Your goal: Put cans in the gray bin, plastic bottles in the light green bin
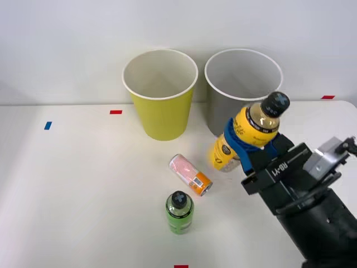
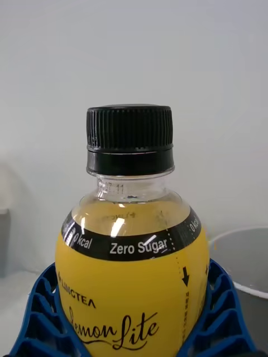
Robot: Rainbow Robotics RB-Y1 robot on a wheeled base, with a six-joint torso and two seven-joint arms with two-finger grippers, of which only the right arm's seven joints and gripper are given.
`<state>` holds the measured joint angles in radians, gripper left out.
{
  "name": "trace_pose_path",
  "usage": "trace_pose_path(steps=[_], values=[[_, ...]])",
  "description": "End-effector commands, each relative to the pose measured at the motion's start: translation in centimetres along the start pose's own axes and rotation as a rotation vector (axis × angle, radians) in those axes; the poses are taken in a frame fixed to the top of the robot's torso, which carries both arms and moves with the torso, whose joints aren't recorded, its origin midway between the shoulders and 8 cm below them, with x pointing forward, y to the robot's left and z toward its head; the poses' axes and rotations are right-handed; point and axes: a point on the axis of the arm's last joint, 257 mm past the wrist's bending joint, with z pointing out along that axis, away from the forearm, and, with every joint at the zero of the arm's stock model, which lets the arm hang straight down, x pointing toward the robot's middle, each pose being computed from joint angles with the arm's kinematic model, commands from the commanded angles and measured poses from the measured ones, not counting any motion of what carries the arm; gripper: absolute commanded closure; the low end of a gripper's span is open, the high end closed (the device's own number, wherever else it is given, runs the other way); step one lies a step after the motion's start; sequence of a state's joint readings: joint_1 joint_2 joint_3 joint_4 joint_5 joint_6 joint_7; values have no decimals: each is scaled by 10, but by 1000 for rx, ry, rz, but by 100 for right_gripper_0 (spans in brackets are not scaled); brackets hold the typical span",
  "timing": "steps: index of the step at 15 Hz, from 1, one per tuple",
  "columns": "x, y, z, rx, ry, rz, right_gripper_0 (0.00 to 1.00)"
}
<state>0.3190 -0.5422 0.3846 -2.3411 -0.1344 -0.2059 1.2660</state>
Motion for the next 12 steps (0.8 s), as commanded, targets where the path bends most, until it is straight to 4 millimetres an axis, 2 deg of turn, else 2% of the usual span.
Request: trace_pose_path(steps=[1,3,5,8,12], values=[[1,0,45,-2,45,13,100],[0,2,76,-1,89,25,100],[-6,8,98,-13,111,64,100],[-19,11,142,-47,86,144,100],[0,-3,209,-34,76,141,100]])
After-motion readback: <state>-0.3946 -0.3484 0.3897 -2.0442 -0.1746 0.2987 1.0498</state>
